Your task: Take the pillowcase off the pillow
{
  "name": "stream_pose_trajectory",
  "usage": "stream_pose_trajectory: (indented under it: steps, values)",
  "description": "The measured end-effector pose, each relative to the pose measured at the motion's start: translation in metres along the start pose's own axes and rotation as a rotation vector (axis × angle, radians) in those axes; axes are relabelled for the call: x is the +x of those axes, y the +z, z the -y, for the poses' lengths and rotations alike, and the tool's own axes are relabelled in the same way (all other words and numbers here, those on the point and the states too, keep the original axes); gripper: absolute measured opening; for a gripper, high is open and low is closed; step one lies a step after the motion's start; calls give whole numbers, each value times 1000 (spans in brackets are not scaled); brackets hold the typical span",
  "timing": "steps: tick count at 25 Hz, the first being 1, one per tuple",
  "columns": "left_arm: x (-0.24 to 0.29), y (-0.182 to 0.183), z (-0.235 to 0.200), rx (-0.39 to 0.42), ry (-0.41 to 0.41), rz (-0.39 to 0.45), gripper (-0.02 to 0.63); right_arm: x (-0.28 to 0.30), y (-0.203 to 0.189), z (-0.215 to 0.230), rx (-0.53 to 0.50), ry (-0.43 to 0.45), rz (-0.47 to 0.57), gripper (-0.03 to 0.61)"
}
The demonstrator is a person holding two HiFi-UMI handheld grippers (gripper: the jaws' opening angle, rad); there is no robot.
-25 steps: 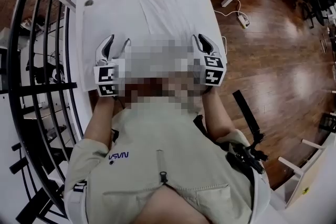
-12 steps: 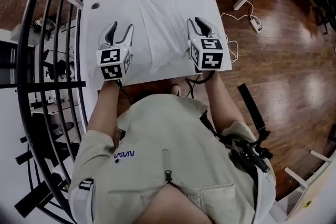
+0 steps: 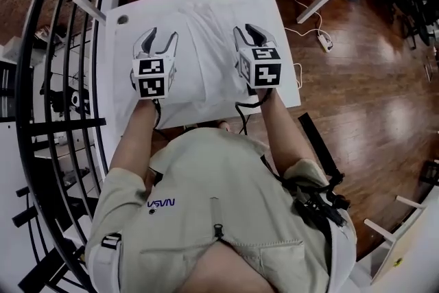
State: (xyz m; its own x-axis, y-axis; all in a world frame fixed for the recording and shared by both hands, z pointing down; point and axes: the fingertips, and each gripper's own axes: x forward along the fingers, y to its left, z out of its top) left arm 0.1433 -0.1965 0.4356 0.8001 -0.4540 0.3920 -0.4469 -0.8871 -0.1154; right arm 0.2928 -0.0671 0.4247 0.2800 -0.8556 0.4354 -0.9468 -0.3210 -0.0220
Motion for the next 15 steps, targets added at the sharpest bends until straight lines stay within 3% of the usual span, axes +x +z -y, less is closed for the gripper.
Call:
stream_pose_trajectory:
  steps: [7, 15]
  values:
    - [40, -5, -5, 18, -92, -50, 253, 39, 5, 24, -1, -60, -100, 118]
    - [80, -28, -22, -67, -98, -175, 307, 101, 0, 34, -19, 28, -247, 138]
